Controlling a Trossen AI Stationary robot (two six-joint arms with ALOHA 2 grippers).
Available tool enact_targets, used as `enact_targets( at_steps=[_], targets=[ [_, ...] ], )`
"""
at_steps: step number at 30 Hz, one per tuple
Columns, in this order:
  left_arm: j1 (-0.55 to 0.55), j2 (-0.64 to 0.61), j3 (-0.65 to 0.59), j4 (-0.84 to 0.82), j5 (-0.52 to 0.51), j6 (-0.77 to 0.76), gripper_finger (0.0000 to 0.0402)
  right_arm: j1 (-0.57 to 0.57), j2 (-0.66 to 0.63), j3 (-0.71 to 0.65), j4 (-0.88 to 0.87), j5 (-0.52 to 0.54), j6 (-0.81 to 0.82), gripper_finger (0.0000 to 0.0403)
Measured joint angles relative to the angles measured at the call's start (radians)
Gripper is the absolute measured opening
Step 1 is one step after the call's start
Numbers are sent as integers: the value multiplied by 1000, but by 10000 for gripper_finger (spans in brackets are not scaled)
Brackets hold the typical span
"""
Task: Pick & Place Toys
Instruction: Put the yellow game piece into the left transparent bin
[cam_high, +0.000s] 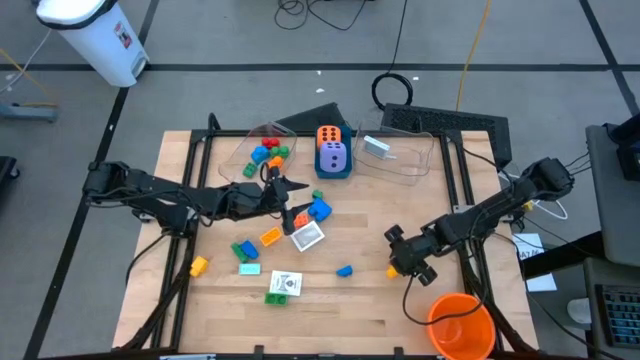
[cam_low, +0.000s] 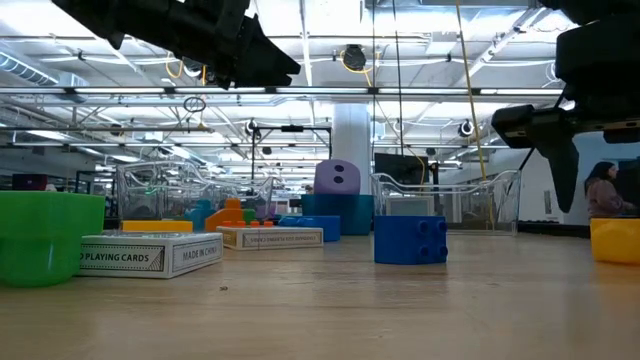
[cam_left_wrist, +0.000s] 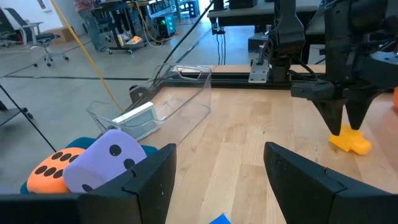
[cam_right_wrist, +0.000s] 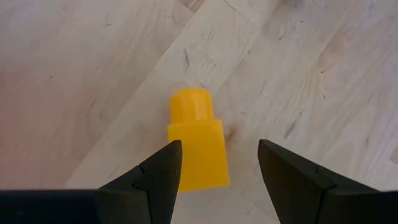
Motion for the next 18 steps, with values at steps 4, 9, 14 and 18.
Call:
enact_targets(
  at_steps=[4, 9, 14, 18],
  targets=[
    [0, 0, 0, 0, 0, 0, 248, 0, 0, 0, -1, -17, -3, 208],
    [0, 0, 0, 0, 0, 0, 243, -5, 0, 0, -16, 1, -9, 208],
    [0, 0, 0, 0, 0, -4, 248, -36, 1, 0, -12, 42, -37, 208],
    [0, 0, 0, 0, 0, -4, 245, -67, 1, 0, -12, 89, -56, 208]
  ],
)
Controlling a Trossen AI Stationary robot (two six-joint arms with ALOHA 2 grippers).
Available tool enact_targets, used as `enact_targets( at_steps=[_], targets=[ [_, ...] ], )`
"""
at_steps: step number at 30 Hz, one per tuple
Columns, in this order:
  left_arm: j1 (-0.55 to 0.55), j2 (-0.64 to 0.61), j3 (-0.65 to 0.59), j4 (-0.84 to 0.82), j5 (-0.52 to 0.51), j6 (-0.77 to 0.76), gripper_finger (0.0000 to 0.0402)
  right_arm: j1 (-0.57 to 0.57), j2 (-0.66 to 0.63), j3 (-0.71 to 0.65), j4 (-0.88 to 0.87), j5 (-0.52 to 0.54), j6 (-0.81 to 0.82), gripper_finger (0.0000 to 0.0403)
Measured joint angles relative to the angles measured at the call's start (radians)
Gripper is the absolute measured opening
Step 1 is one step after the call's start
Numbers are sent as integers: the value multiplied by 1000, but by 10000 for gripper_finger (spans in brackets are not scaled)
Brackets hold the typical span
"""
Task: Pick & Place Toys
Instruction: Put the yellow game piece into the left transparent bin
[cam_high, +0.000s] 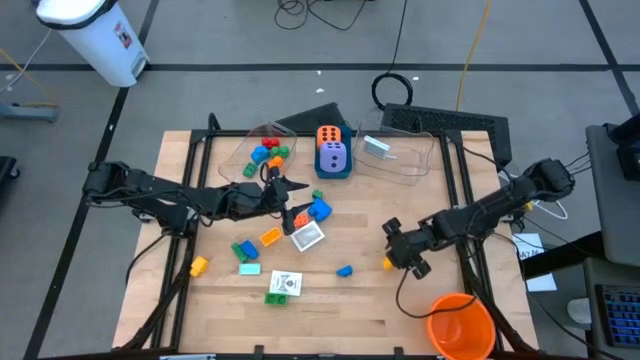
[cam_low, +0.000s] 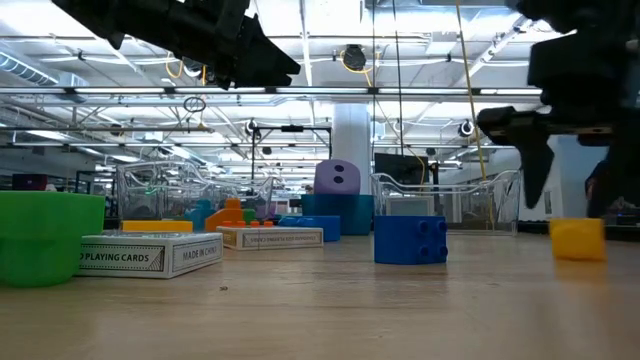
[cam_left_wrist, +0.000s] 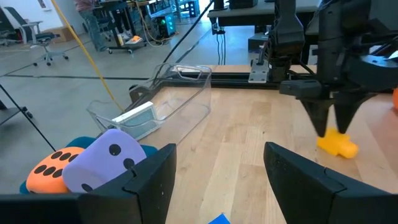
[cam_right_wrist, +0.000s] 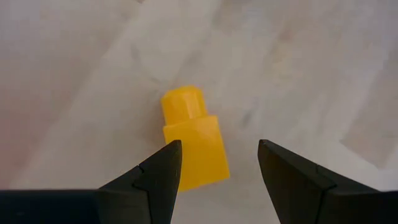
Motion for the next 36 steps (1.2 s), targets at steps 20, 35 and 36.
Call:
enact_targets(
  at_steps=[20, 35, 36],
  targets=[
    [0, 0, 0, -19, 0, 0, 231, -31, -23, -3, 43, -31, -69, 208],
    [0, 0, 0, -18, 0, -9, 228, -39, 44, -2, 47, -21, -81, 208],
    [0, 0, 0, -18, 0, -9, 226, -42, 47, -2, 47, -11, -81, 208]
  ],
)
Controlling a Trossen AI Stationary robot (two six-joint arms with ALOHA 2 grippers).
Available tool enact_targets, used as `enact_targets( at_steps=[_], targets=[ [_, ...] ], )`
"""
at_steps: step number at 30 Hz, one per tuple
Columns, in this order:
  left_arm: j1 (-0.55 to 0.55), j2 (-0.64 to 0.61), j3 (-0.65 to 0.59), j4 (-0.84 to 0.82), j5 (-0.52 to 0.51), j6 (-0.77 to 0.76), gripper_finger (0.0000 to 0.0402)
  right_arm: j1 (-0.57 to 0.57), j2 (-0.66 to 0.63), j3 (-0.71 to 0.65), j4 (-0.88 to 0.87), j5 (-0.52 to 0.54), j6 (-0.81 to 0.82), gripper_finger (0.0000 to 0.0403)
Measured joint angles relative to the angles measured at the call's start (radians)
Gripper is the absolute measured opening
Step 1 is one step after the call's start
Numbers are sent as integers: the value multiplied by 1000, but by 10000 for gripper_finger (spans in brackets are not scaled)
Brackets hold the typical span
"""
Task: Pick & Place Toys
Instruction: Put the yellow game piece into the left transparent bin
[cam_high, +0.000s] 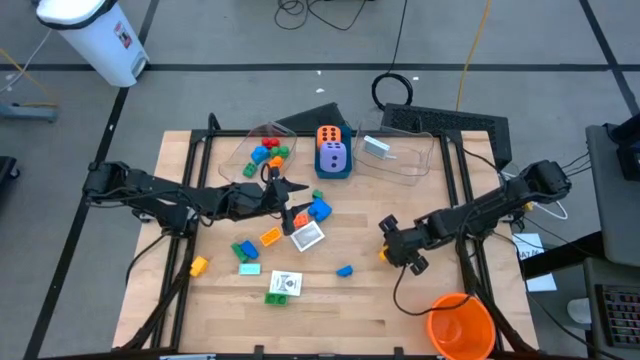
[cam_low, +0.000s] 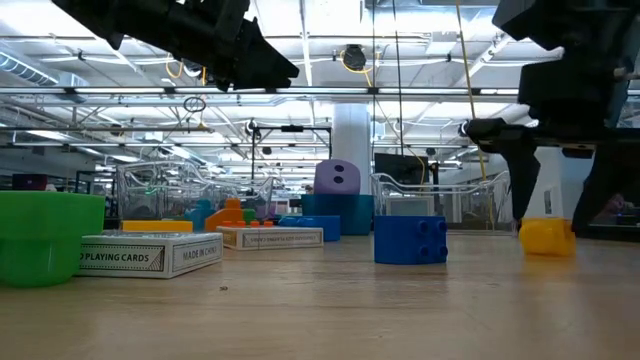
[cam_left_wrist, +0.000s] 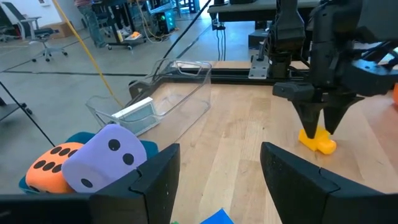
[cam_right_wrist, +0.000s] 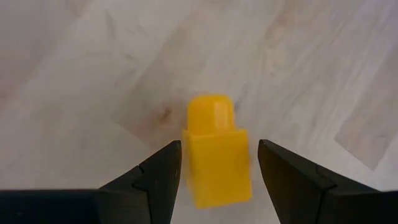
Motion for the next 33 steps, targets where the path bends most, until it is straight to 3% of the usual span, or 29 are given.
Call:
enact_targets(
  at_steps=[22, 33],
  targets=[
    [0, 0, 0, 0, 0, -3, 230, -53, 2, 1, 5, -25, 3, 207],
    [0, 0, 0, 0, 0, -5, 230, -95, 3, 1, 6, -53, 7, 149]
  ],
)
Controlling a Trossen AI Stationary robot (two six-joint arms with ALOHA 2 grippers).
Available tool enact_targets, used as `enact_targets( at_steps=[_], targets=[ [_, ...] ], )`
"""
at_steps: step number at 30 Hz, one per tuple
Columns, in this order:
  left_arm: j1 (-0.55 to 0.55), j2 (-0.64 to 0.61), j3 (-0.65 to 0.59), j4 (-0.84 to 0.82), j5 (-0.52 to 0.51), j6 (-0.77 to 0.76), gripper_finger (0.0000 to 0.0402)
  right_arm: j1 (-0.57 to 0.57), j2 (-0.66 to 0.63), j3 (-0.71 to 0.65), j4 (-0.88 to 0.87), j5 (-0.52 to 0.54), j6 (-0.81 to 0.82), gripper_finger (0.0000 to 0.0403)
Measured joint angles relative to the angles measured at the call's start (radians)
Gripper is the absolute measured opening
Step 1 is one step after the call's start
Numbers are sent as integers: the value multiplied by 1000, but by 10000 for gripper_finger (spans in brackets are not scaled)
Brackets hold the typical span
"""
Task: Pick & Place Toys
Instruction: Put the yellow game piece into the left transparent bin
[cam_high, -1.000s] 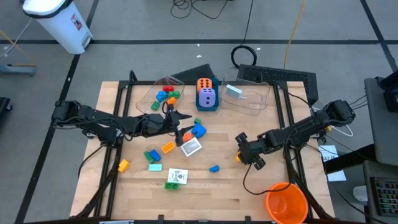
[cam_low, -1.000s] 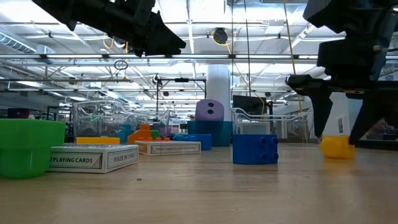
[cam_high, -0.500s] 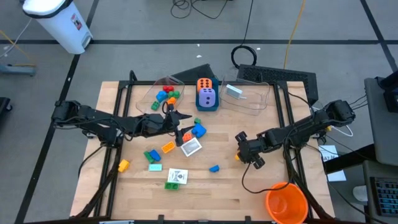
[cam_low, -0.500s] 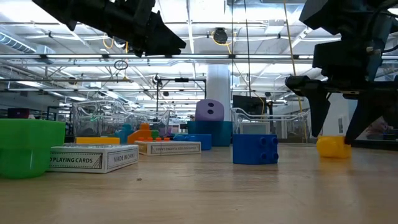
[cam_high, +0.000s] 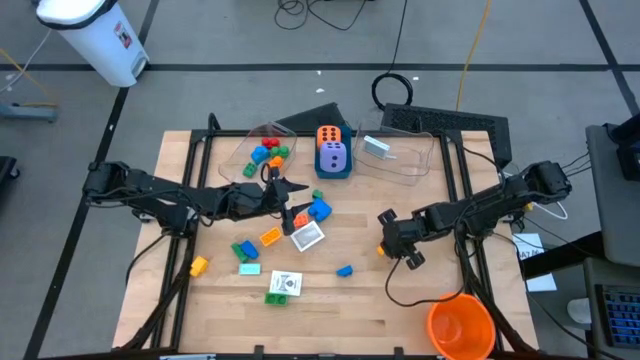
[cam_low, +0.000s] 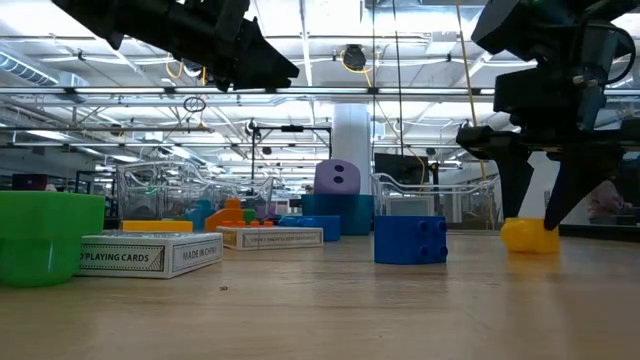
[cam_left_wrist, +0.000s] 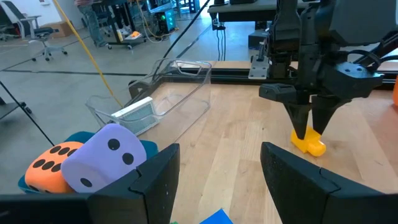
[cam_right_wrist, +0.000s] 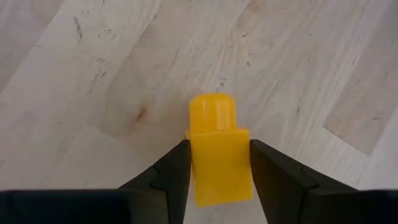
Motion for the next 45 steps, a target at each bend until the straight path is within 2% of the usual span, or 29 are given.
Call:
enact_targets(
  at_steps=[14, 22, 26, 31, 45],
  targets=[
    [0, 0, 0, 0, 0, 0, 230, -8, 0, 1, 77, 5, 21, 132],
    [0, 0, 0, 0, 0, 0, 230, -8, 0, 0, 83, 5, 22, 76],
    [0, 0, 0, 0, 0, 0, 230, -8, -8, 0, 92, 6, 18, 69],
    [0, 0, 0, 0, 0, 0, 230, -8, -18, 0, 91, 6, 44, 91],
    [0, 0, 0, 0, 0, 0, 230, -46, -18, 0, 89, 10, 159, 201]
  ],
)
